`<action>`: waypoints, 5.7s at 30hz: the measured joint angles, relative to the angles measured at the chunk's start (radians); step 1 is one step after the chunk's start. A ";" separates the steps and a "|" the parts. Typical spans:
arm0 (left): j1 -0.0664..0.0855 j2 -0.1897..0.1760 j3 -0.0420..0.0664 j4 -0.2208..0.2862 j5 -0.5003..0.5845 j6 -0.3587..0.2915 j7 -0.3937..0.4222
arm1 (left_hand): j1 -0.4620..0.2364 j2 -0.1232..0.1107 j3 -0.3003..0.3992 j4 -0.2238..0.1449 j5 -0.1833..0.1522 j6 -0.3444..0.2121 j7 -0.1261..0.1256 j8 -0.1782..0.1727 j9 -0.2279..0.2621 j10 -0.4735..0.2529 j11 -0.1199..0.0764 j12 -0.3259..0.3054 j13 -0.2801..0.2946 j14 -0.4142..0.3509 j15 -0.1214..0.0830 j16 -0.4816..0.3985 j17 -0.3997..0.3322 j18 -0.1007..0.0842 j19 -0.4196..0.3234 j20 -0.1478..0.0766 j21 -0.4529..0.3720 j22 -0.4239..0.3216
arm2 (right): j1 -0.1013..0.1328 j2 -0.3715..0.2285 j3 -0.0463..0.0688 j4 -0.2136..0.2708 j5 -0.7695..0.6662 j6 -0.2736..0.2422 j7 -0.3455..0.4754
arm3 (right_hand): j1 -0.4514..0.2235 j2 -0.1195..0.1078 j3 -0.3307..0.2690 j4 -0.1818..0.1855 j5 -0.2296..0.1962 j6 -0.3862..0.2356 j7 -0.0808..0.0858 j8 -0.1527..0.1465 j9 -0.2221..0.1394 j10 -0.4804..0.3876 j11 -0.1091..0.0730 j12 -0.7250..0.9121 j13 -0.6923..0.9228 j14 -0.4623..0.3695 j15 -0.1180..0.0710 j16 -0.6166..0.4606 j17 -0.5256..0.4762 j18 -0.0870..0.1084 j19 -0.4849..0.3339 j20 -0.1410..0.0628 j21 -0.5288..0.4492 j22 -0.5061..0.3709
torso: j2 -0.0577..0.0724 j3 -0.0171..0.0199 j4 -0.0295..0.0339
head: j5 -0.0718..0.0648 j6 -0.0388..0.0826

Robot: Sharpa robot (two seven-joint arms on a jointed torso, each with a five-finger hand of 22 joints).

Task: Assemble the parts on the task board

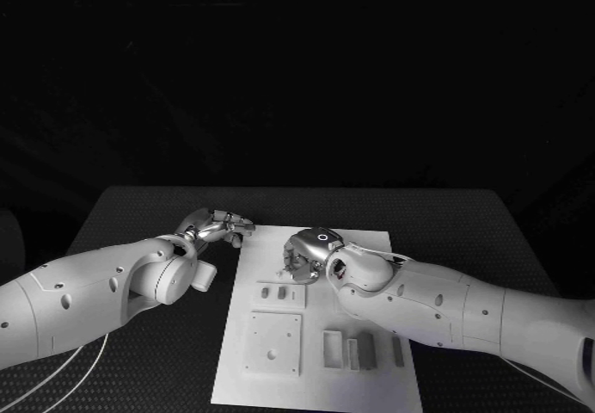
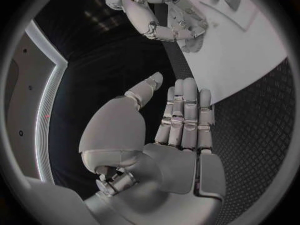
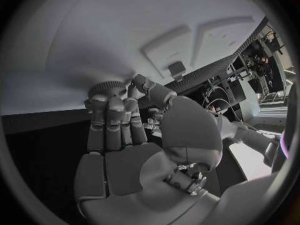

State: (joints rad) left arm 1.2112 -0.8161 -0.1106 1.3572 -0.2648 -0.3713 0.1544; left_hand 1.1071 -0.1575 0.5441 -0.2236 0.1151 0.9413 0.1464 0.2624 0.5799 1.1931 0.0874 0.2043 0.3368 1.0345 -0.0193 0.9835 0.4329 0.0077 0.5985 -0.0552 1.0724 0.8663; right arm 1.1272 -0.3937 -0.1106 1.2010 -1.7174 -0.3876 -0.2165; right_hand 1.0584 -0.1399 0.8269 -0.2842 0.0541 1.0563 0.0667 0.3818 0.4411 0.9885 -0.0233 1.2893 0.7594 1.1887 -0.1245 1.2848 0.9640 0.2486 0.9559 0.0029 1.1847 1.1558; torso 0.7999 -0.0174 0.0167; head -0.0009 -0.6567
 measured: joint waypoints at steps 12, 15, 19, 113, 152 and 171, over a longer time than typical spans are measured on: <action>0.000 0.002 0.000 -0.003 -0.017 0.013 -0.019 | -0.007 -0.007 0.000 0.006 -0.004 -0.004 0.003 0.000 -0.001 0.000 0.000 0.004 0.000 0.000 0.000 0.000 0.001 0.000 0.000 0.000 0.000 0.000 | 0.000 -0.010 0.003 0.012 0.027 -0.012 -0.006 | -0.004 -0.004 0.003 0.003 0.000 0.000 0.000 0.004 -0.001 0.004 -0.004 0.000 0.001 0.005 -0.001 0.000 0.000 -0.001 0.003 -0.003 0.000 0.000 | 0.000 0.0000 0.0003 | -0.001 0.002; 0.000 0.002 -0.001 -0.001 -0.026 0.018 -0.030 | -0.016 -0.016 -0.003 0.019 -0.010 -0.003 0.003 0.000 -0.002 0.000 0.000 0.004 0.000 0.000 0.000 0.000 0.002 0.000 0.000 0.000 0.000 0.000 | -0.001 -0.022 0.009 0.029 0.034 -0.020 -0.006 | -0.004 -0.004 0.003 0.003 0.000 0.001 0.001 0.004 -0.001 0.004 -0.004 0.000 0.001 0.006 0.000 0.000 0.000 -0.001 0.003 -0.003 0.000 -0.001 | 0.001 0.0000 0.0009 | -0.001 0.003; 0.000 0.002 -0.001 0.002 -0.043 0.032 -0.057 | -0.042 -0.030 -0.008 0.045 -0.036 -0.013 0.005 -0.002 -0.007 -0.002 -0.003 0.004 -0.002 0.004 -0.004 0.000 0.004 0.000 0.000 0.000 0.000 0.000 | 0.001 -0.041 0.033 0.064 0.053 -0.034 -0.006 | -0.004 -0.004 0.003 0.003 0.000 0.001 0.001 0.004 -0.001 0.004 -0.004 0.000 0.002 0.006 0.000 0.000 0.001 -0.001 0.003 -0.003 0.000 -0.001 | 0.000 0.0000 0.0006 | -0.001 0.006; -0.001 0.047 -0.027 0.056 0.256 0.080 -0.143 | 0.066 0.070 0.035 -0.058 -0.062 0.061 -0.032 0.041 -0.052 0.136 -0.019 -0.113 -0.178 0.088 -0.002 -0.181 0.023 0.000 -0.014 0.000 -0.054 -0.016 | 0.012 -0.038 0.091 0.126 0.181 -0.070 -0.010 | -0.008 -0.008 0.011 0.005 0.000 0.002 0.003 0.004 0.002 0.004 -0.003 0.000 0.005 0.006 0.000 0.000 0.002 0.000 0.007 -0.007 0.000 -0.004 | -0.010 0.0017 -0.0081 | 0.009 0.018; -0.001 0.036 -0.027 0.050 0.239 0.047 -0.126 | 0.083 0.081 0.079 -0.056 -0.068 0.113 -0.053 0.065 -0.043 0.197 -0.043 -0.107 -0.179 0.129 -0.014 -0.185 0.053 0.000 0.009 -0.002 -0.054 -0.016 | 0.011 -0.085 0.090 0.127 0.259 -0.115 0.043 | -0.047 -0.092 -0.111 -0.004 0.250 -0.135 0.073 -0.078 -0.037 -0.072 0.057 -0.024 0.020 -0.059 0.048 -0.032 0.004 0.007 -0.051 0.036 -0.014 -0.021 | -0.010 0.0017 -0.0084 | 0.016 0.017; 0.033 0.021 -0.026 0.030 -0.444 0.071 -0.077 | 0.083 0.081 0.085 -0.063 -0.070 0.111 -0.054 0.063 -0.044 0.197 -0.043 -0.112 -0.179 0.138 -0.020 -0.194 0.060 0.000 0.020 -0.005 -0.054 -0.016 | 0.085 -0.290 0.155 0.115 0.412 -0.160 0.187 | -0.034 -0.078 -0.106 -0.001 0.286 -0.148 0.076 -0.078 -0.038 -0.079 0.057 -0.028 0.018 -0.067 0.056 -0.037 0.000 0.006 -0.065 0.043 -0.020 -0.024 | -0.011 0.0029 -0.0118 | 0.033 0.024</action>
State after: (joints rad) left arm 1.2445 -0.7953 -0.1363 1.3868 -0.7085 -0.3003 0.0776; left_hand 1.1896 -0.0764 0.6295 -0.2871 0.0451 1.0520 0.0924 0.3252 0.5360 1.3901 0.0446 0.0927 0.1581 1.1723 -0.0390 0.7899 0.4925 0.0078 0.6185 -0.0606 1.0182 0.8505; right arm 1.2126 -0.6838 0.0446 1.3163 -1.3049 -0.5474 -0.0291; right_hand 1.0243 -0.2182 0.7205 -0.2856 0.3401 0.9085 0.1424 0.3038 0.4031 0.9094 0.0340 1.2612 0.7777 1.1217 -0.0688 1.2481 0.9640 0.2541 0.8909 0.0461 1.1648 1.1320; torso 0.7892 -0.0146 0.0049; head 0.0325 -0.6325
